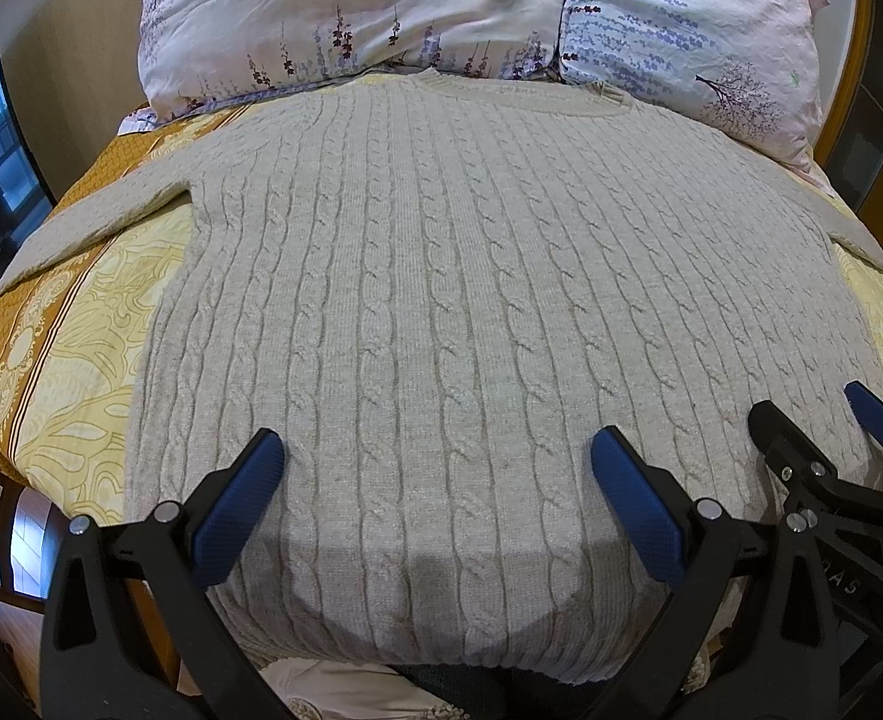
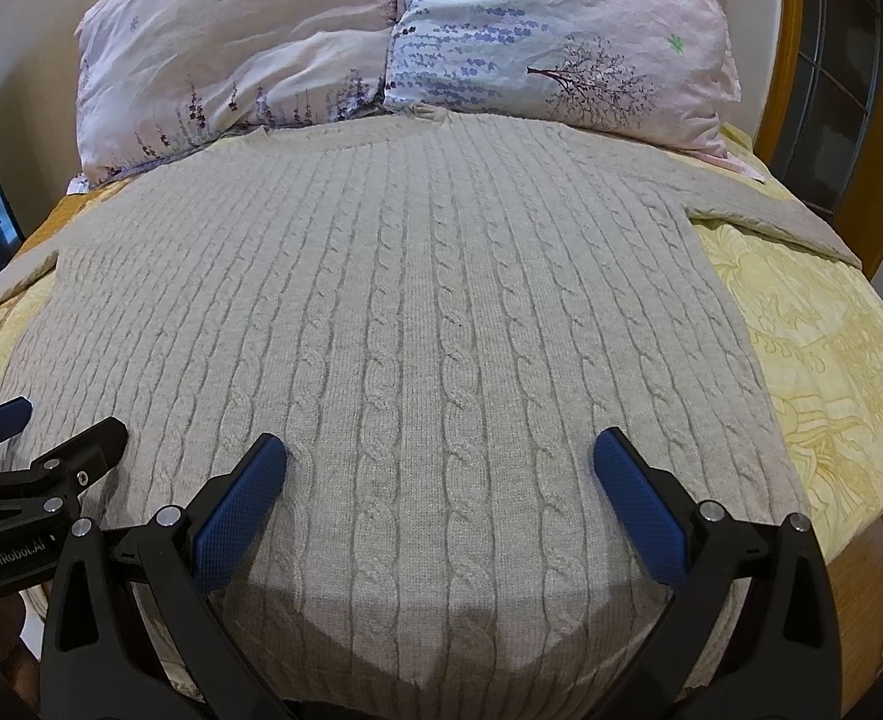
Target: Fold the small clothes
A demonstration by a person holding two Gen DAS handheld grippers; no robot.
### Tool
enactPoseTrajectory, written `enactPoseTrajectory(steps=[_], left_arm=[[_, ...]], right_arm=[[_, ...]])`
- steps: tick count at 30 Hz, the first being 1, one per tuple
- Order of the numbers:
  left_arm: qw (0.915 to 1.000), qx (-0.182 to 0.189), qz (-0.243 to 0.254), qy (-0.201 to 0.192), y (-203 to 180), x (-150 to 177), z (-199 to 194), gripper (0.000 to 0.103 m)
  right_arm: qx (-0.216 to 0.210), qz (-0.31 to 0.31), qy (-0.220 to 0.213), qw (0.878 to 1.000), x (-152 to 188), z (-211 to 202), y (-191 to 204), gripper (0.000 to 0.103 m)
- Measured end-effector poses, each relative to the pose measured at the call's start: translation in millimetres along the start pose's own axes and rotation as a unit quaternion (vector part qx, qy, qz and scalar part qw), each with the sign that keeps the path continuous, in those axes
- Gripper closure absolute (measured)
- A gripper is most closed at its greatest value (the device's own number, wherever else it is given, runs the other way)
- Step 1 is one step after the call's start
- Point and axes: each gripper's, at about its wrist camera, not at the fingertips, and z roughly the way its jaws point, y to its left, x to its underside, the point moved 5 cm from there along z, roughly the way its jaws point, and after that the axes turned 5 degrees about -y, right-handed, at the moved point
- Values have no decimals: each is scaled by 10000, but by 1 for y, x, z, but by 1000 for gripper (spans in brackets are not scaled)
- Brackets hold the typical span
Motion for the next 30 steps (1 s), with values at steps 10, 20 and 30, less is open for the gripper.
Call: enactPoseTrajectory(steps=[10, 20, 30], left_arm=[[10000, -13, 31, 66, 1, -1, 2, 2], [9998, 145, 166, -4, 9, -13, 10, 2], [9993, 48, 334, -131, 29, -61, 26, 2]], right_arm=[[-164, -214, -33, 9996, 3, 0, 1, 1], [-883, -276, -95, 9957, -18, 3, -22, 1], [-563, 2565, -377, 9642, -109, 31, -213, 28]])
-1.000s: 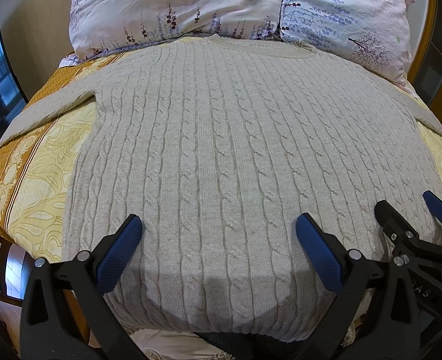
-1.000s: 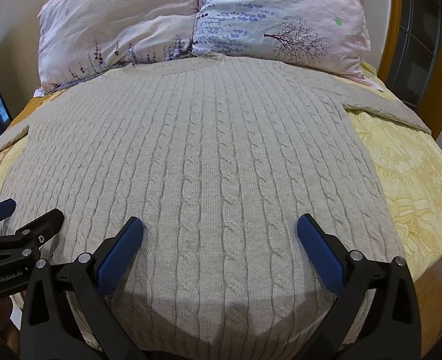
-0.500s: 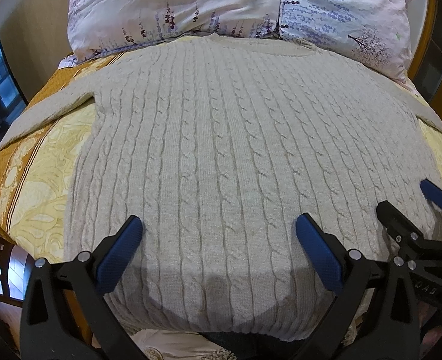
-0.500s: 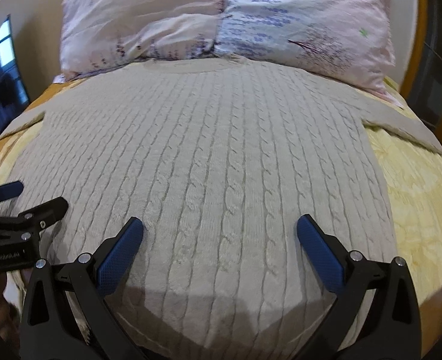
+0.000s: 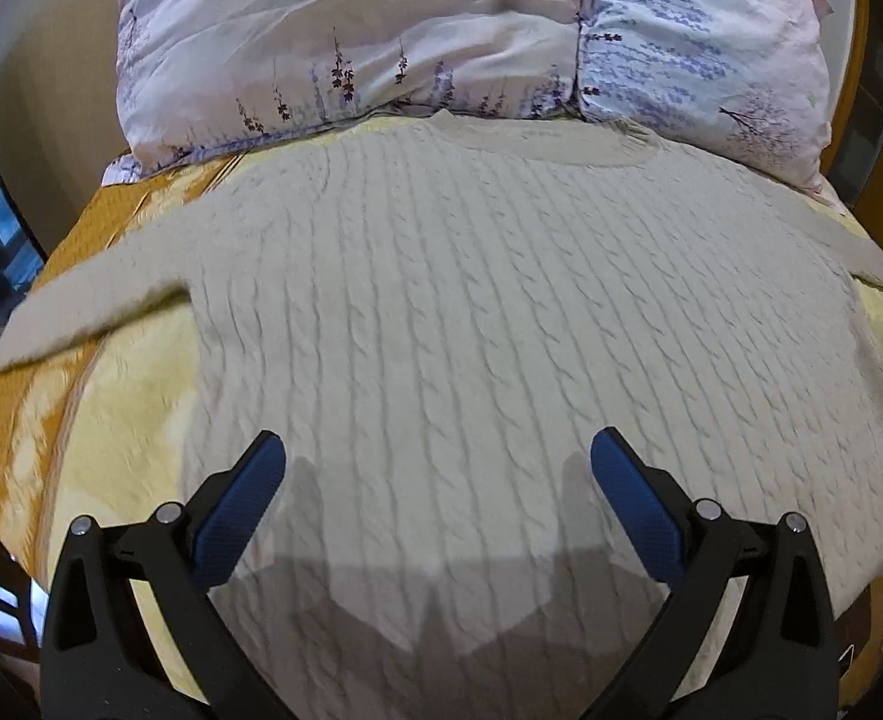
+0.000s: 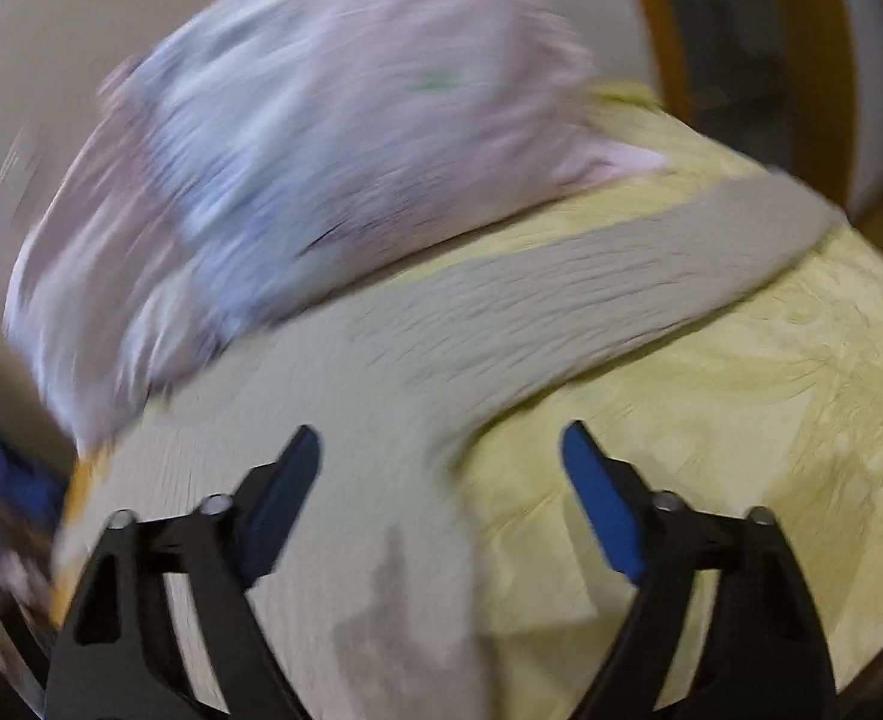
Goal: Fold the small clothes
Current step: 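Grasp the sweater sleeve with the right gripper and lift it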
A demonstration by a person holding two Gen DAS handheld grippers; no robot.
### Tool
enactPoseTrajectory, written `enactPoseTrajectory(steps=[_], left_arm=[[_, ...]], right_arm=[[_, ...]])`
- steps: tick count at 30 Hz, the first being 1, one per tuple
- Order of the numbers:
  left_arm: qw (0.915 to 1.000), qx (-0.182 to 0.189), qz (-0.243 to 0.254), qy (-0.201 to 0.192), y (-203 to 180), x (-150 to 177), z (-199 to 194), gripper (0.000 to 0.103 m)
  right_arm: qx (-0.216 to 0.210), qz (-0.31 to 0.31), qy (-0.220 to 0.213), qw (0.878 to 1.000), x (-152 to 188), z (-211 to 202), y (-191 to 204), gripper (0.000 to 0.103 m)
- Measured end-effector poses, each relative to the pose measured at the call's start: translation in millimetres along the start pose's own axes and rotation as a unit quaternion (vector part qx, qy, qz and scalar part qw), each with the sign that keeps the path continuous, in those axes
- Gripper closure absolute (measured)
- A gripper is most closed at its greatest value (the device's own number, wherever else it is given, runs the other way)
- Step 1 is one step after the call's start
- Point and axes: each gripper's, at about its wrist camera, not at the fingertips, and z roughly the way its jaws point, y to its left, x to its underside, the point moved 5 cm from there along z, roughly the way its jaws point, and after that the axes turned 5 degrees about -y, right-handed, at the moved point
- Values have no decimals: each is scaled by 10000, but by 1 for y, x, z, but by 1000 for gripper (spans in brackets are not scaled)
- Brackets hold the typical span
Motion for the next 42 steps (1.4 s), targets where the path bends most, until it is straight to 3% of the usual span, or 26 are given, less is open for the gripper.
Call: enactPoseTrajectory(steps=[2, 6, 9, 12, 14, 20, 24, 27, 34, 39, 42], left_arm=[[10000, 99, -2, -13, 4, -11, 2, 2], [9994, 256, -40, -235, 10, -30, 3, 2], [9992, 290, 41, -258, 11, -43, 7, 2], [9994, 275, 124, -175, 11, -54, 15, 2], [9992, 350, 126, -144, 11, -60, 21, 2], [9964, 835, -160, -56, 13, -67, 36, 2], [9971, 745, -92, -81, 11, -72, 43, 2], [9973, 715, -74, -114, 12, -74, 46, 2], [9956, 846, -298, -286, 21, -78, 45, 2], [9941, 906, -500, -311, 28, -81, 45, 2], [9928, 942, -671, -307, 33, -83, 47, 2]], right_arm=[[96, 792, 107, 9968, -19, 13, -34, 40], [431, 1618, 224, 9856, -31, 30, -80, 47], [514, 1818, 251, 9817, -33, 40, -94, 48], [545, 1921, 154, 9797, -38, 46, -100, 55], [561, 1999, 65, 9782, -47, 47, -107, 65], [720, 2224, -181, 9721, -60, 49, -129, 73], [865, 2193, -310, 9713, -62, 47, -136, 77], [967, 2110, -366, 9720, -64, 49, -138, 88], [811, 1298, -902, 9841, -89, 32, -97, 92], [255, 422, -1212, 9914, -103, 18, -28, 92], [-100, -6, -1176, 9930, -97, 19, 14, 92]])
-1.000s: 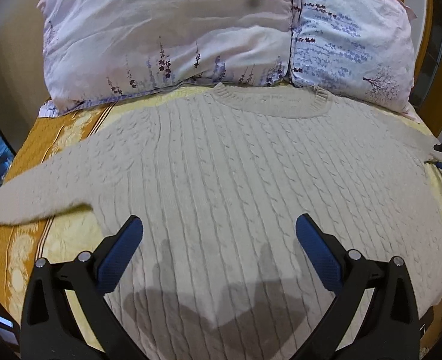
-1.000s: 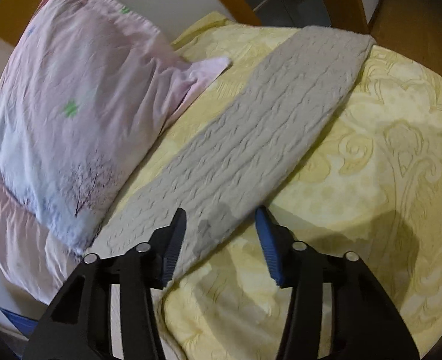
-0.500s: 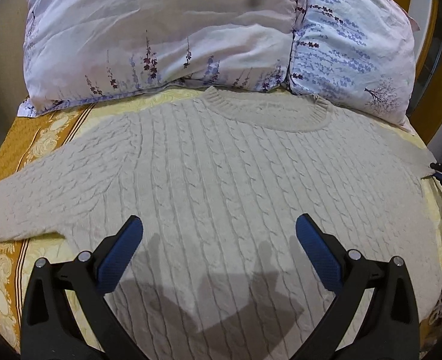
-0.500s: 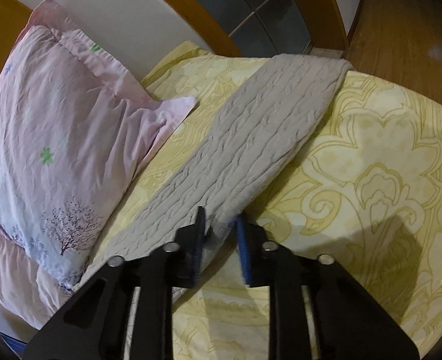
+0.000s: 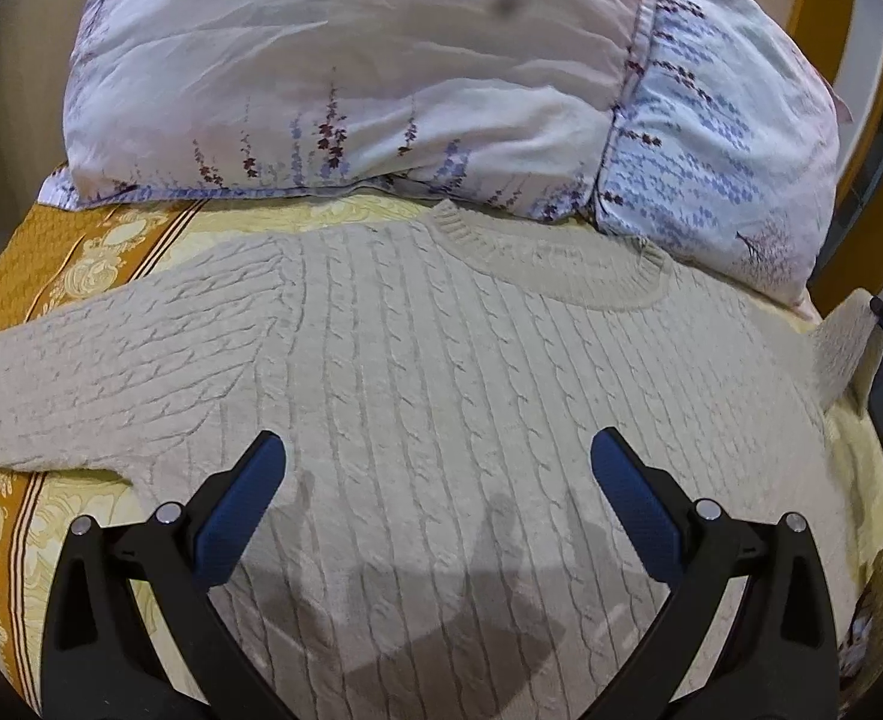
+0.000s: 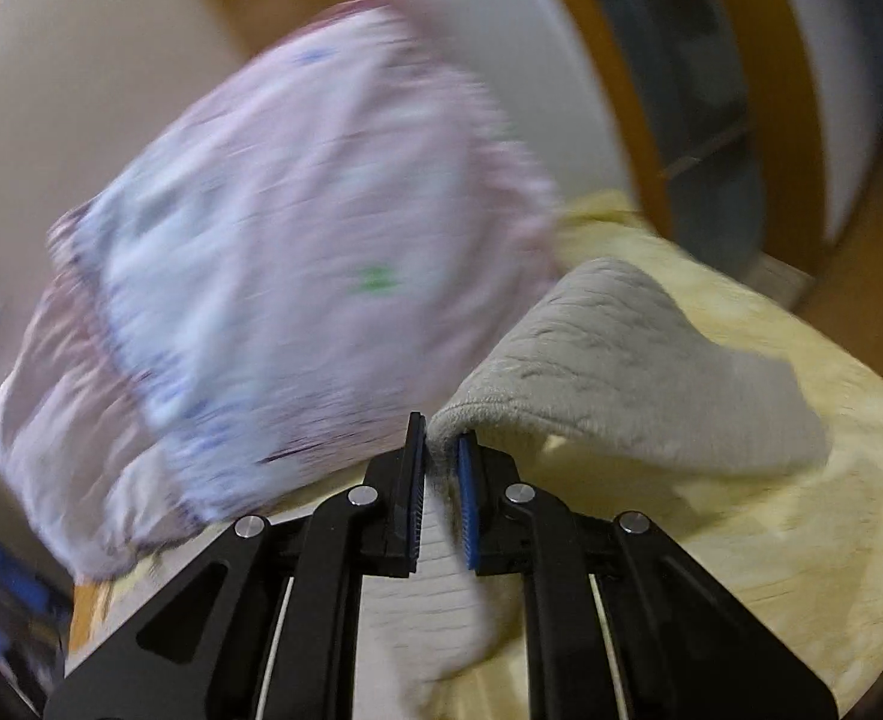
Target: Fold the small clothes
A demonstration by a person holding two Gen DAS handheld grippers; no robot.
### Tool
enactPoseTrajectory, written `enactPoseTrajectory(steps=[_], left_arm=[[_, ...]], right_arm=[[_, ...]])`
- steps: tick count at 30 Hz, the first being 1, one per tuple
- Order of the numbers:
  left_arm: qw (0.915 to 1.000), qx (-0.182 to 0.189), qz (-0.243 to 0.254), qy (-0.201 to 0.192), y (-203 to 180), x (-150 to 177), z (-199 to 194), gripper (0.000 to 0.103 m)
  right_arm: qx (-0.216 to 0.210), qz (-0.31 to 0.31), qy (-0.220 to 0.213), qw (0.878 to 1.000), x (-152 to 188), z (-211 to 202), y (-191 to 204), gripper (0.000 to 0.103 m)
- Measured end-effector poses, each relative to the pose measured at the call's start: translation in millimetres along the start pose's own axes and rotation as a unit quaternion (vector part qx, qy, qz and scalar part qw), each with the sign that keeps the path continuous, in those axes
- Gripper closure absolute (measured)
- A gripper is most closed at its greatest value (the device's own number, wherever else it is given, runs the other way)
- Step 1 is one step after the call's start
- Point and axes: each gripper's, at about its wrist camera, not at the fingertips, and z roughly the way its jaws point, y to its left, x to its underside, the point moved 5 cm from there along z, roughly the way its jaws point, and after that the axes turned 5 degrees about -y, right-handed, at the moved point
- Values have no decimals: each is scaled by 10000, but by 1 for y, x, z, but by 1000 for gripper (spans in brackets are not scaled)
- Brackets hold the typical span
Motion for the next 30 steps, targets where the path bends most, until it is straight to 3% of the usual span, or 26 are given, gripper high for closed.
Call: enactPoseTrajectory(steps=[4, 8, 11, 14, 15, 17, 19, 22, 27, 30], left_arm=[[9991, 270, -329, -90, 4, -3, -2, 2], [9967, 535, -603, -48, 2, -5, 0, 2], [9965, 615, -565, -14, -3, -6, 2, 2], [9962, 700, -512, 36, -5, -5, 2, 2], [9956, 768, -531, 58, -5, -5, 2, 2], [9943, 878, -598, 109, -3, -4, 4, 2], [9900, 1173, -761, 210, -3, -5, 6, 2], [9842, 1440, -971, 344, -5, -6, 9, 2], [9820, 1510, -1034, 467, -5, -8, 12, 2], [9779, 1609, -1205, 568, -1, -8, 15, 2]], right_arm=[[-690, -452, 432, 9957, 34, 7, 59, 92], [-1208, -896, 1324, 9797, 96, 25, 108, 92], [-1183, -1003, 2026, 9669, 141, 42, 119, 90], [-1154, -608, 2334, 9636, 152, 46, 107, 87], [-1233, -362, 2344, 9636, 148, 46, 102, 83], [-1240, 68, 2223, 9670, 135, 44, 90, 55], [-1162, 412, 2027, 9714, 122, 41, 75, 51], [-900, 1013, 1798, 9743, 107, 38, 42, 51], [-441, 1550, 1463, 9760, 91, 36, -3, 52], [17, 1265, 1260, 9839, 85, 37, -9, 76]])
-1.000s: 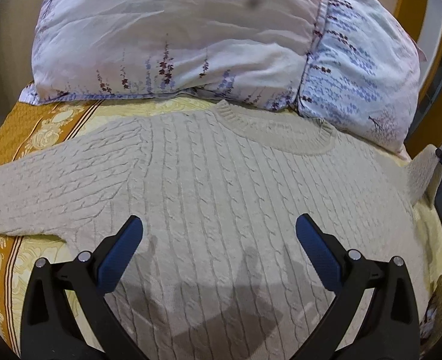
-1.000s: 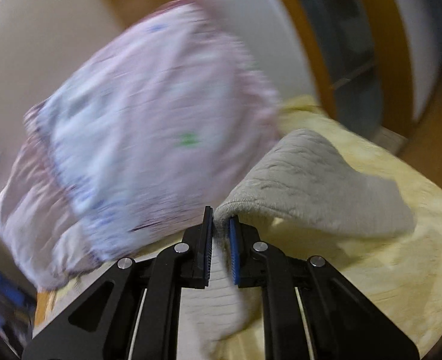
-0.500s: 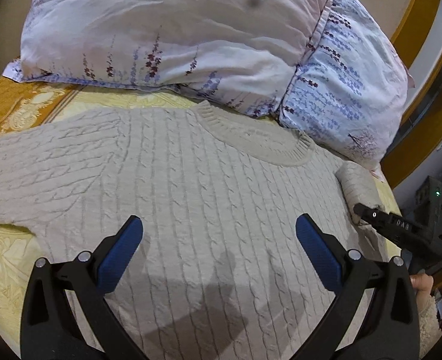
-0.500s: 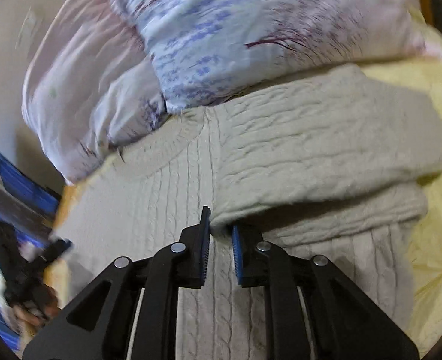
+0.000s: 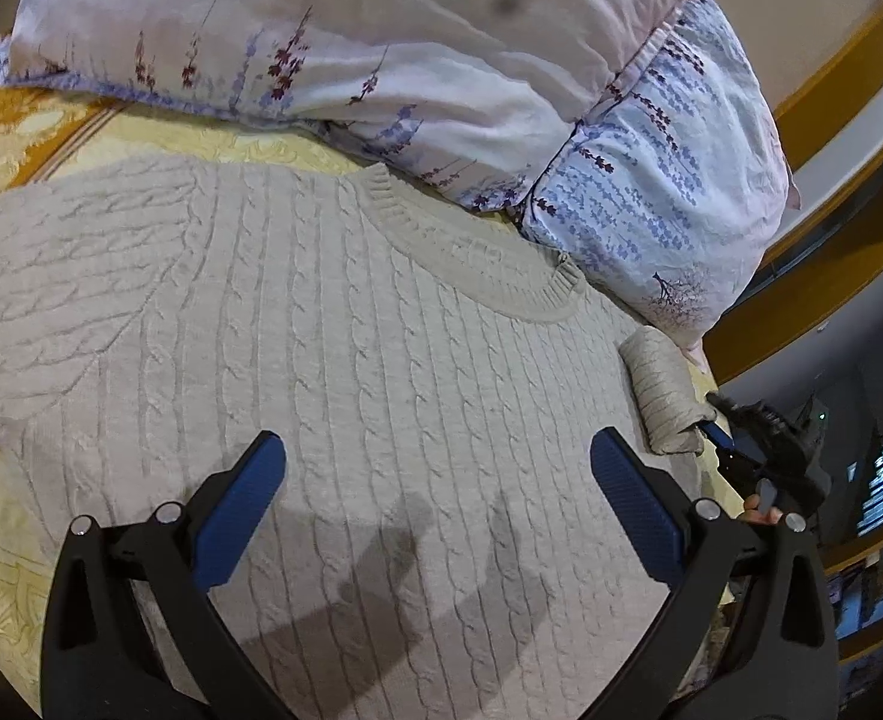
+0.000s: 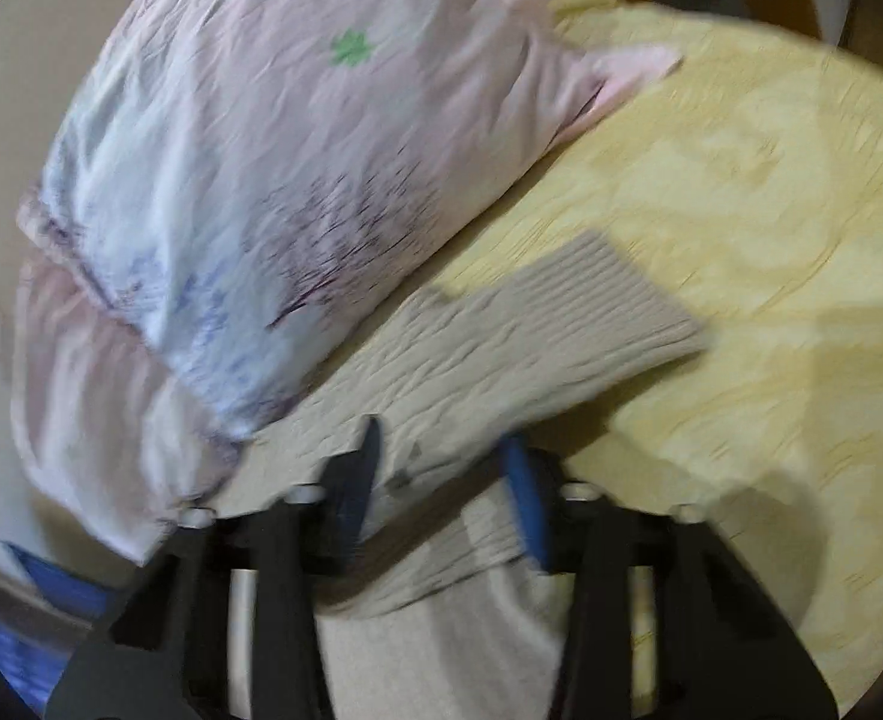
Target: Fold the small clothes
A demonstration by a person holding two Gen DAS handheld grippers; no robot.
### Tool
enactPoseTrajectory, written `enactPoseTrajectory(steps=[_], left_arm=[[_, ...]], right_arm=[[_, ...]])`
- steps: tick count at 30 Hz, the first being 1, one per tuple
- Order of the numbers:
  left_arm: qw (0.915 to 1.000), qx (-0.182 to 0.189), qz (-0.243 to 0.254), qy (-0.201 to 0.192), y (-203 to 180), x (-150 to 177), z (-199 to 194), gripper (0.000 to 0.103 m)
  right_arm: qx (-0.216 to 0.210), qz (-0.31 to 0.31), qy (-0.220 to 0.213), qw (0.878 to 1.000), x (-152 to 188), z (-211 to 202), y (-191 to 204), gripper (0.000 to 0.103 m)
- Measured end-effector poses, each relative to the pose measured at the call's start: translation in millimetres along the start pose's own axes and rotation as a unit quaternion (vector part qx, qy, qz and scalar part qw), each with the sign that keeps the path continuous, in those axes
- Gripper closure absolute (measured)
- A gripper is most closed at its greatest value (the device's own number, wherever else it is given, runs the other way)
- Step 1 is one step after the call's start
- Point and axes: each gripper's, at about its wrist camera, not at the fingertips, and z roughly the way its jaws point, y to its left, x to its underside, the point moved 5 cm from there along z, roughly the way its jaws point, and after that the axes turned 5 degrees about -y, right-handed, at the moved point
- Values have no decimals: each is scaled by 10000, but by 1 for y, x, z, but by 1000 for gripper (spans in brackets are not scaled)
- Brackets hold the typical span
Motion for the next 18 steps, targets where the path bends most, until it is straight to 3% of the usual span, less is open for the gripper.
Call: enactPoseTrajectory(steps=[2, 4, 9, 12, 15, 18], left_arm=[[9999, 93, -137, 38, 3, -1, 0, 2], [9996, 180, -221, 41, 5, -3, 0, 4], [9986, 384, -361, -78, 4, -11, -1, 6], [9947, 629, -809, -44, 10, -12, 3, 7], [9901, 806, -1150, 62, 14, -11, 9, 13], [9890, 794, -1240, 121, 14, -11, 14, 17]], right_arm=[[169, -319, -174, 9992, -3, -2, 6, 90], [200, -680, -360, 9968, -5, -7, 18, 92], [-724, -1829, -509, 9791, 15, -19, 108, 93], [-1584, -2734, 316, 9482, 69, -9, 174, 93], [-1846, -3272, 1485, 9148, 136, 16, 206, 82], [-1932, -2996, 1865, 9155, 149, 22, 199, 64]])
